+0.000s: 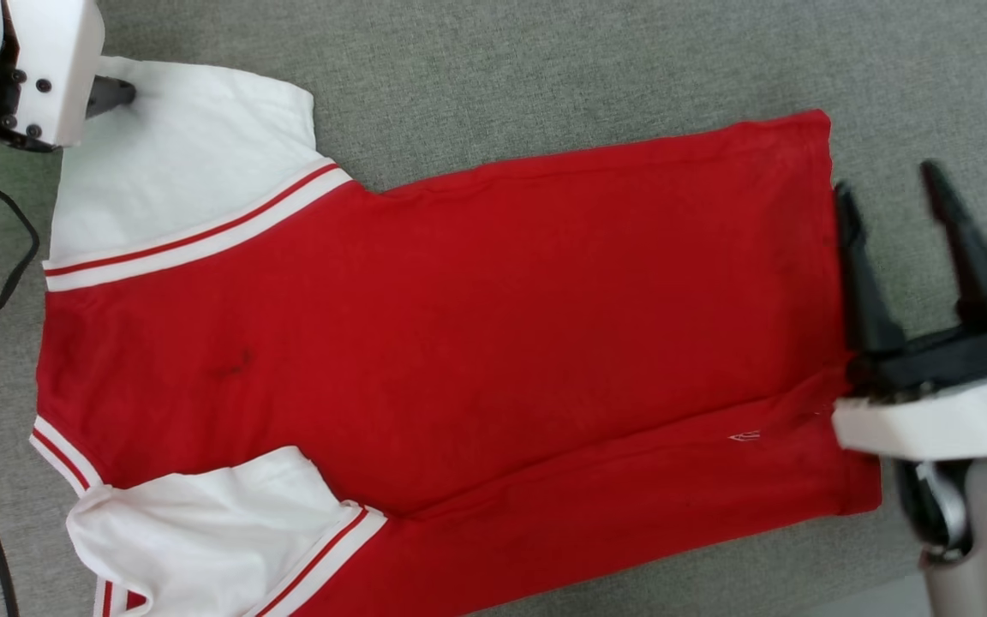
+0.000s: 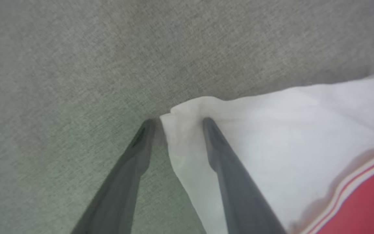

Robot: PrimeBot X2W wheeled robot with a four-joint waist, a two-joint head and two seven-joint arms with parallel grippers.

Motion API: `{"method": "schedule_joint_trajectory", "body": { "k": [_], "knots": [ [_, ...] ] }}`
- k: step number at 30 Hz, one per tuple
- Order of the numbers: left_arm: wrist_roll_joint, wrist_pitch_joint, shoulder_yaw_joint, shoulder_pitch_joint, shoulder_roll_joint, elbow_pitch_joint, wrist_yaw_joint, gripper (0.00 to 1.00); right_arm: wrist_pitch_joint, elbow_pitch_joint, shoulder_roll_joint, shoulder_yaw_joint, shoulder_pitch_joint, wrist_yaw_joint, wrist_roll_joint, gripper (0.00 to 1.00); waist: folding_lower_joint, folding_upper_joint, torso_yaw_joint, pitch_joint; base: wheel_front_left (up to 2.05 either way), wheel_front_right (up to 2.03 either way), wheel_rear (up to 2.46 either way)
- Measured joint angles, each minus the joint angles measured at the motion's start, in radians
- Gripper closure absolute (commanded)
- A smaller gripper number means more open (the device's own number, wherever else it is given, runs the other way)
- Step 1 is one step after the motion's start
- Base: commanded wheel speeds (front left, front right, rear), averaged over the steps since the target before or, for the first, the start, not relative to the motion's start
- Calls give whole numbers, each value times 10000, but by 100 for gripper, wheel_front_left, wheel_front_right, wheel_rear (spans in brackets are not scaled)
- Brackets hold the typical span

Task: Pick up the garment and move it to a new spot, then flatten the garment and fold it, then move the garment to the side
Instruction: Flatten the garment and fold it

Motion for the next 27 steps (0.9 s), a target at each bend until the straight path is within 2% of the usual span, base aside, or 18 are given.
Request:
{"method": "schedule_joint_trajectory", "body": {
  "k": [7, 10, 14, 19, 27],
  "knots": [
    [-38, -556, -142, 182, -77, 65, -150, 100, 56, 10, -654, -535, -953, -2, 86, 0, 0, 0, 85, -453, 0, 0, 0],
    [167, -905, -343, 208, -159, -199, -192, 100, 476, -100, -1185, -579, -1493, 0, 207, 0, 0, 0, 196, -767, 0, 0, 0],
    [67, -1381, -474, 330, -451, -629, -232, 100, 1676, -130, -2102, -428, -2165, 0, 280, 0, 0, 0, 447, -1195, 0, 0, 0],
    [-69, -1850, -742, 451, -477, -1373, -234, 100, 4128, 75, -3354, 535, -3147, 0, 1139, 0, -1, 0, 864, -1648, 0, 0, 0],
    [-230, -2437, -1106, 579, -209, -2314, -234, 100, 8968, 926, -5703, 2892, -4244, 2, 3906, 0, -1, 0, 1441, -2051, 0, 0, 0]
  ]
}}
